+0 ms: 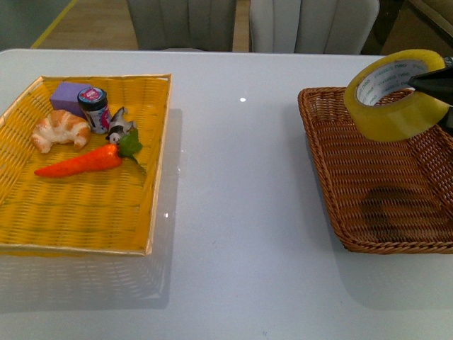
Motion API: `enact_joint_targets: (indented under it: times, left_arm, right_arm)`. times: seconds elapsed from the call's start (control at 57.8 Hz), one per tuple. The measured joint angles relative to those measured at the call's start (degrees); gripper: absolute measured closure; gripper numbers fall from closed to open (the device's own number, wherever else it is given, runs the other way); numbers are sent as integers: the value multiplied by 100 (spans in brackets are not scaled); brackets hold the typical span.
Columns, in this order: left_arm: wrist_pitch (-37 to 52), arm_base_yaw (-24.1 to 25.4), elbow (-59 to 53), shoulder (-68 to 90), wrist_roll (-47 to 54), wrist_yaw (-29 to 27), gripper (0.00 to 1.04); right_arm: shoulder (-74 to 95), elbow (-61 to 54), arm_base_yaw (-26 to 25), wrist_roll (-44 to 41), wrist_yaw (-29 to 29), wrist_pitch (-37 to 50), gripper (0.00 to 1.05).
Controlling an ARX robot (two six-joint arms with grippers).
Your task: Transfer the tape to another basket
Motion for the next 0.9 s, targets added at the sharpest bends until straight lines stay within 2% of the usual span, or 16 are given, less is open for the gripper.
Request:
enact_joint_targets:
  times: [0.19,0.277,0.485,0.519,0.779,0.9]
  left_arm:
    - [-398,2,-144,-540,2,15,103]
    - [-299,2,-319,-673,0,22,103]
    - [-778,2,-321,-1202,9,17,103]
    - [-892,2,-321,-1314,9,15,103]
    - [-1429,2,-321,-1862,9,15,103]
    - [-1652,2,-321,-2081,9,15,103]
  right_arm:
    - [986,634,-26,310,273,-52,57]
    - [1392,907,-42,424,476,-173,57]
    - [1556,1073,-42,424,535,-396,57]
    - [1556,1071,-44,400,542,-409,54]
    - [1196,354,-269,291,549,-315,9]
    - [662,-85,-450,164,555,-243,9]
